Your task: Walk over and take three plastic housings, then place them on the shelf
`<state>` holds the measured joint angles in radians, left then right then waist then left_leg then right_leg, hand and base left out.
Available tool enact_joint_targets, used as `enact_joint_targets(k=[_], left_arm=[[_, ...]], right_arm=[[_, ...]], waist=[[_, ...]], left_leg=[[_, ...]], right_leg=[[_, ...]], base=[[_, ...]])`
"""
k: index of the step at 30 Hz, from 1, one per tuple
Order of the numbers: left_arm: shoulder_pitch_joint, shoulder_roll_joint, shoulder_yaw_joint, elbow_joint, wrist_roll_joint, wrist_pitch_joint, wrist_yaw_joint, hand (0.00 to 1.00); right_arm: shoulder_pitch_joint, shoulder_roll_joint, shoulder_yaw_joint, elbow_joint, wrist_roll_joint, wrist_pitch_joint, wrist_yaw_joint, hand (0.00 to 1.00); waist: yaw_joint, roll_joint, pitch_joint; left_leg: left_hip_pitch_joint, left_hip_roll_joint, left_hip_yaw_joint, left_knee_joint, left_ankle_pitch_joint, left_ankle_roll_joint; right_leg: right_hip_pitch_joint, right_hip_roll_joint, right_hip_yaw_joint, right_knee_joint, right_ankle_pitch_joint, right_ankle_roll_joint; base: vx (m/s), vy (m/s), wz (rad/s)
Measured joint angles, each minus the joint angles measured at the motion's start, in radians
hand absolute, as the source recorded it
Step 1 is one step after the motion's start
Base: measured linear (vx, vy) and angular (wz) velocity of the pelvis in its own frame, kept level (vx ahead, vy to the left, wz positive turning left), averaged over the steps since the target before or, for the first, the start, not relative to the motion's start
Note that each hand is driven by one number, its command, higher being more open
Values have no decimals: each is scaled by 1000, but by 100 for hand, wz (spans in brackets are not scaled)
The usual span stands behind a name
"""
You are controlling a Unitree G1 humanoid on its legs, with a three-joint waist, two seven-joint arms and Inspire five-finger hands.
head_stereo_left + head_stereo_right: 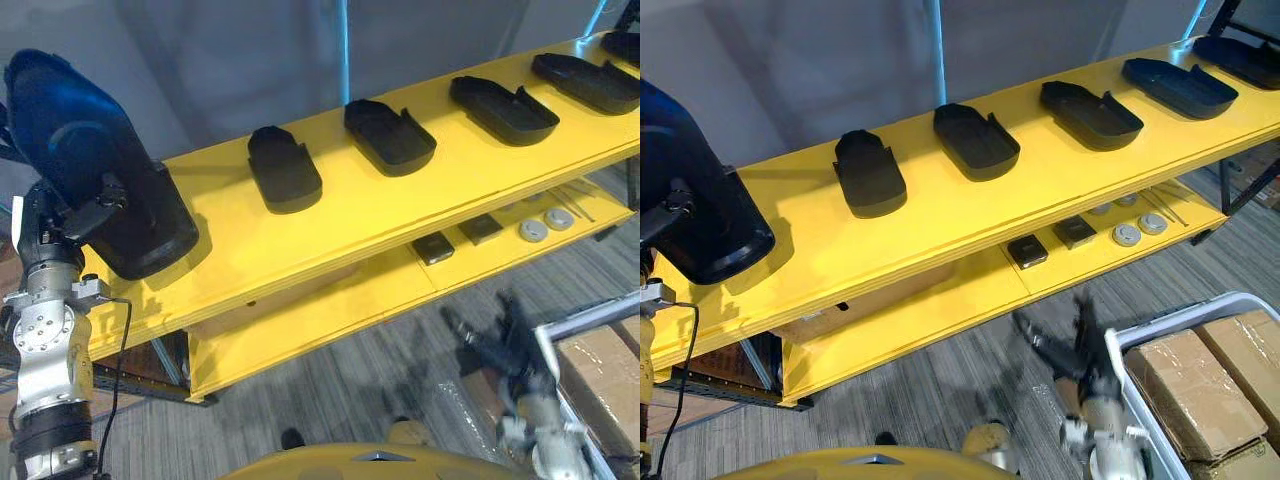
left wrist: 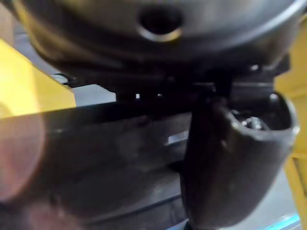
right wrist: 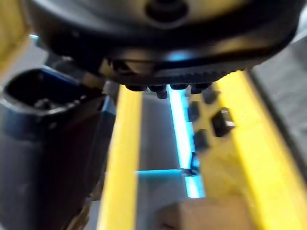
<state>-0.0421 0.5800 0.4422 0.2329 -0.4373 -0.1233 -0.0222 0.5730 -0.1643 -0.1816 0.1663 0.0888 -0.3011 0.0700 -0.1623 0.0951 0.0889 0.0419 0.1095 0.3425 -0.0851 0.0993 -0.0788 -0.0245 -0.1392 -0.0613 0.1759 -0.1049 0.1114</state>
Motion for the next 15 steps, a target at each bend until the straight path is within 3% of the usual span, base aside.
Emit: enact_joint_targets(k=[4, 8, 10, 15], left_arm=[[-19, 50, -39, 166, -45, 90, -46, 0], [-102, 139, -88, 307, -84, 189, -103, 0], [-153, 232, -143, 371, -83, 240, -149, 0], [-240, 347, -201, 482, -84, 324, -229, 0]], right_arm=[[13, 0, 25, 250, -7, 6, 0, 100], [5, 8, 29, 346, -15, 15, -57, 100], [-13, 13, 29, 381, -5, 44, -78, 100], [-48, 13, 29, 462, -6, 98, -74, 100]], waist=[[-4, 10, 1], [-5, 10, 2], [-2, 10, 3], [-1, 23, 21]], left_leg=[[-4, 1, 7, -3, -8, -9], [-15, 0, -15, 0, 8, 2], [-18, 1, -27, 1, 16, 2], [-17, 1, -35, 1, 18, 1]], right_leg=[[-13, 2, 8, 17, -9, -11], [-13, 0, -15, 17, -8, -11], [-12, 0, -24, 17, -8, -11], [-9, 0, -32, 17, -9, -12]], base=[[-23, -2, -5], [-3, -6, 16], [5, -7, 16], [3, -4, 4]])
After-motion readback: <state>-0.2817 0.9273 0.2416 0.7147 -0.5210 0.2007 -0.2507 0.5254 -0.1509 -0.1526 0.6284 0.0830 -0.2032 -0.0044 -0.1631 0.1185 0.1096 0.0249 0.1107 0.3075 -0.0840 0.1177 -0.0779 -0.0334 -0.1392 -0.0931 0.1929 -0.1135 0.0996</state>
